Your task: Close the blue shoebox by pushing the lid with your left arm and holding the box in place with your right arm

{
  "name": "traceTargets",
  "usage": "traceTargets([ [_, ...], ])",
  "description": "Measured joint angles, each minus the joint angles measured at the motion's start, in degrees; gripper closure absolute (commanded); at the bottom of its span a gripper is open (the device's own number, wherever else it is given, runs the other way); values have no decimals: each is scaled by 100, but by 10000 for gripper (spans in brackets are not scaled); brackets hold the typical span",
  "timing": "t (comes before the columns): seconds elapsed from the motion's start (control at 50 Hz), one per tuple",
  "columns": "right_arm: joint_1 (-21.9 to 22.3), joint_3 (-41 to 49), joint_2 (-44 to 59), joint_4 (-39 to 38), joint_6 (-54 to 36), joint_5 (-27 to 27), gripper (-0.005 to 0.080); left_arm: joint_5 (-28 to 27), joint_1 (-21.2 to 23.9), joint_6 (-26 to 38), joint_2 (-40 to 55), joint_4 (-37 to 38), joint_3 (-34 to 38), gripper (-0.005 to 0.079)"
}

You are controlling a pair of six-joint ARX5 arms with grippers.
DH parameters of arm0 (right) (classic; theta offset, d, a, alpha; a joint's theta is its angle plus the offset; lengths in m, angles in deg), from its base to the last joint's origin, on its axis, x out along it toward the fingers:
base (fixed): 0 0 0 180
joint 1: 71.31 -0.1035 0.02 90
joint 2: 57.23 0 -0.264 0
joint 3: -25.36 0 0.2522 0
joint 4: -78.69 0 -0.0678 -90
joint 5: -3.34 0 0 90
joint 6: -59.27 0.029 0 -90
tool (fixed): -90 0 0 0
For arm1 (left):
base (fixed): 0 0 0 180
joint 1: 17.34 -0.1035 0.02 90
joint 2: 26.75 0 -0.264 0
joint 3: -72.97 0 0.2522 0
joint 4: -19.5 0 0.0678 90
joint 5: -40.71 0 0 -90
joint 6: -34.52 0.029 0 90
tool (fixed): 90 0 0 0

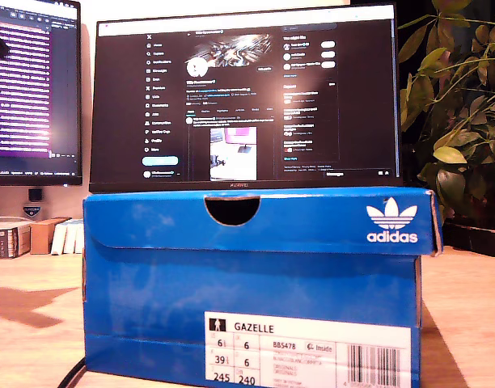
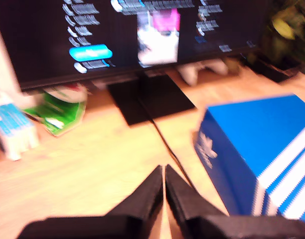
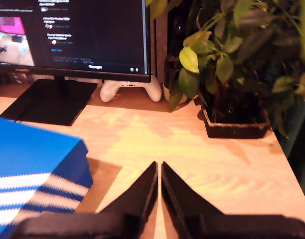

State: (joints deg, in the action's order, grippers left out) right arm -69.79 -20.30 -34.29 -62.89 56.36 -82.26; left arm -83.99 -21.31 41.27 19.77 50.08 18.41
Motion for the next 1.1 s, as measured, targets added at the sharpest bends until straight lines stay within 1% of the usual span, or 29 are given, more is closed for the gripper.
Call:
traceTargets([
  [0.02, 0, 17, -79, 35, 0, -26, 763, 28, 0, -162, -81, -74, 83, 761],
  [0.22, 0, 214, -839, 492, 50, -61, 763, 328, 0, -210, -772, -507, 844, 761],
  [0.3, 0, 269, -1010, 671, 138, -94, 763, 490, 0, -452, -1056, -669, 1150, 761],
  [0.36, 0, 291, -1132, 732, 142, -101, 763, 610, 0, -452, -1263, -774, 1344, 761],
  [0.46, 0, 291, -1327, 791, 234, -116, 763, 730, 0, -643, -1617, -826, 1615, 761],
  [0.5, 0, 291, -1357, 800, 332, -120, 763, 750, 0, -643, -1733, -769, 1665, 761],
  [0.52, 0, 291, -1359, 800, 380, -122, 763, 765, 0, -815, -1786, -728, 1674, 761],
  [0.56, 0, 291, -1355, 800, 487, -136, 763, 776, 0, -815, -1851, -678, 1676, 761],
  [0.58, 0, 291, -1351, 800, 505, -138, 763, 776, 0, -1080, -1880, -664, 1676, 761],
  [0.62, 0, 291, -1349, 796, 597, -138, 763, 776, 0, -1143, -1945, -629, 1676, 760],
  [0.64, 0, 291, -1349, 793, 643, -138, 763, 776, 0, -1274, -1969, -614, 1676, 760],
  [0.7, 0, 291, -1346, 796, 859, -138, 763, 776, 0, -1274, -1993, -608, 1676, 760],
  [0.74, 0, 291, -1346, 796, 933, -138, 763, 776, 0, -1554, -1993, -605, 1676, 760],
  [0.76, 0, 291, -1346, 796, 933, -140, 763, 774, 0, -1554, -1993, -605, 1676, 760],
  [0.78, 0, 291, -1346, 798, 1228, -138, 763, 776, 0, -1668, -1991, -601, 1676, 760],
  [0.9, 0, 291, -1344, 944, 1436, -149, 763, 800, 0, -1700, -1980, -509, 1676, 760],
  [0.96, 0, 291, -1344, 1051, 1475, -201, 763, 931, 2, -1705, -1982, -474, 1676, 760],
  [1.1, 0, 291, -1344, 1119, 1475, -750, 763, 1912, 0, -1703, -1980, -310, 1676, 760],
])
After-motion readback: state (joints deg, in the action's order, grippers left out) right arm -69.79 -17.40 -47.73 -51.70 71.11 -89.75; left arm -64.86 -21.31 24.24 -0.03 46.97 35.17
